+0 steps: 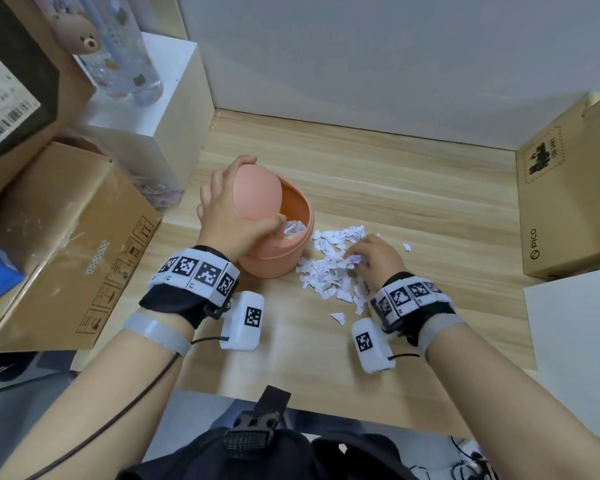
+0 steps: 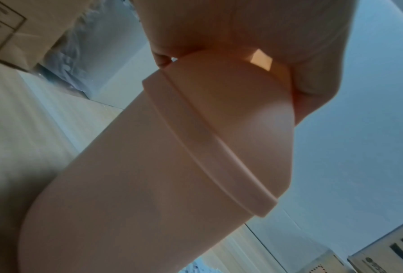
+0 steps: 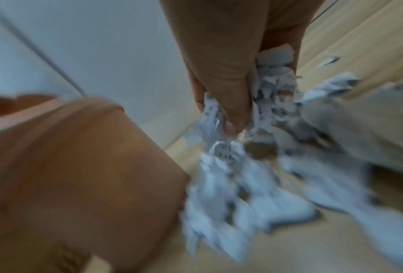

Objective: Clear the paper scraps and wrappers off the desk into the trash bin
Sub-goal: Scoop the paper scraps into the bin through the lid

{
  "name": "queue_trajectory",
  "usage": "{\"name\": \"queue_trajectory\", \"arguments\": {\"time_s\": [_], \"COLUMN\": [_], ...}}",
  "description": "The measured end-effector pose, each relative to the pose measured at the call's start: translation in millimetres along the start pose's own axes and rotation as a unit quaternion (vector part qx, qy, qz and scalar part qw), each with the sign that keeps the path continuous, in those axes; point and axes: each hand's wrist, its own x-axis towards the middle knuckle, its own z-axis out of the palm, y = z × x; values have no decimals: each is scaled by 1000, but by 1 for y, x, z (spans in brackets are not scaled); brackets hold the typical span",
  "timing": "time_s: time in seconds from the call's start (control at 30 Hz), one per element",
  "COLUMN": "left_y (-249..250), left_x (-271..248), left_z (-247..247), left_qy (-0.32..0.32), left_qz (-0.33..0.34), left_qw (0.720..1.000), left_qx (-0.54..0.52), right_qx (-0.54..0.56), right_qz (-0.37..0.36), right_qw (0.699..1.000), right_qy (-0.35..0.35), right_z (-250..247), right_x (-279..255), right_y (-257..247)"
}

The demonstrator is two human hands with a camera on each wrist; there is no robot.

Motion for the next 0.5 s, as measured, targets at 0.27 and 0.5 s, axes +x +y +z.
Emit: {"name": "queue_trajectory", "arguments": {"time_s": [0.27,0.5], "left_y": [4,2], "left_x": [-1,0], "left_z": [8,9], "left_qy": [-23,-32], "left_qz": [0,-5], "left_qw": [1000,999], "left_qx": [4,-5], "right_qx": [202,150], "right_qz": [-67,-7], "right_qw": [977,984], "right_qy": [7,-99], "right_z": [-89,-89], "right_x": [0,18], "right_y": [-96,-133]}}
